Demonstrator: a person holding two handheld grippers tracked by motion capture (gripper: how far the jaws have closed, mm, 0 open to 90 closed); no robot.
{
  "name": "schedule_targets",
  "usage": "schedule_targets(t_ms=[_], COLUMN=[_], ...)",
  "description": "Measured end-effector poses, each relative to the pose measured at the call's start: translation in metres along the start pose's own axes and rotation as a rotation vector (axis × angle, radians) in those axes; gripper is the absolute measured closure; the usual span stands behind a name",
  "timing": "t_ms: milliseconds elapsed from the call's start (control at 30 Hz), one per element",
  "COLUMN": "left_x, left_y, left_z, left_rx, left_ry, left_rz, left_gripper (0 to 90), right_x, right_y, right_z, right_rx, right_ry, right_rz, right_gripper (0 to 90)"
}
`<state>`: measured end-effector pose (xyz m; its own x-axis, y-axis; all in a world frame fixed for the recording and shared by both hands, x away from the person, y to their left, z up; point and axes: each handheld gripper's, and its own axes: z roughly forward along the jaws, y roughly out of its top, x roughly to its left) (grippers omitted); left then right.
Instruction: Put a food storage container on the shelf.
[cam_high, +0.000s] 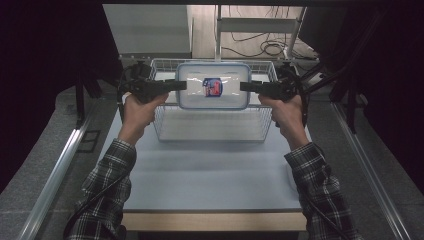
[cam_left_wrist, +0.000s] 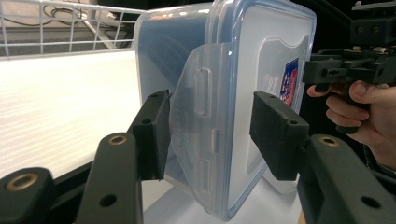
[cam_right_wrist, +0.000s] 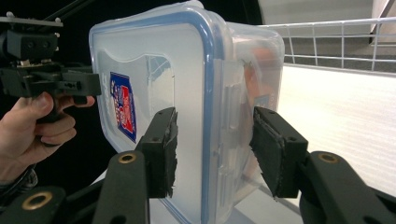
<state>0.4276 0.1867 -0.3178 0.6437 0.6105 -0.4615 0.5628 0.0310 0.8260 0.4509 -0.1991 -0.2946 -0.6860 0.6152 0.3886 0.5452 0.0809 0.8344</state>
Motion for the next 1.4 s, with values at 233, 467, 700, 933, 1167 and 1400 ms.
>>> schedule_targets(t_ms=[233, 467, 700, 933, 1167, 1400], left_x=[0.003, 0.005, 0.002, 0.006, 0.011, 0.014], left_y=[0.000, 0.000, 0.001, 0.003, 0.005, 0.012], left_z=[0.004, 0.004, 0.007, 0.009, 0.012, 0.013], left_rx=[-0.007, -0.023, -0.013, -0.011, -0.001, 0.015], left_ry=[0.020, 0.029, 0.056, 0.066, 0.086, 0.130], left_rz=[-0.004, 0.002, 0.011, 0.010, -0.005, 0.004], left_gripper=[48.5, 47.9, 47.6, 46.3, 41.9, 40.2], right_x=[-0.008, -0.009, -0.003, -0.005, -0.006, -0.005], right_y=[0.000, 0.001, 0.002, 0.000, -0.002, -0.003], right_z=[0.006, 0.010, 0.014, 0.018, 0.024, 0.026], right_rx=[-0.014, -0.022, 0.004, 0.013, 0.039, 0.048], right_ry=[0.005, 0.002, -0.082, -0.097, -0.128, -0.128], right_rz=[0.027, 0.023, -0.029, -0.020, -0.023, -0.012], right_gripper=[51.3, 50.8, 52.2, 53.7, 54.5, 54.8])
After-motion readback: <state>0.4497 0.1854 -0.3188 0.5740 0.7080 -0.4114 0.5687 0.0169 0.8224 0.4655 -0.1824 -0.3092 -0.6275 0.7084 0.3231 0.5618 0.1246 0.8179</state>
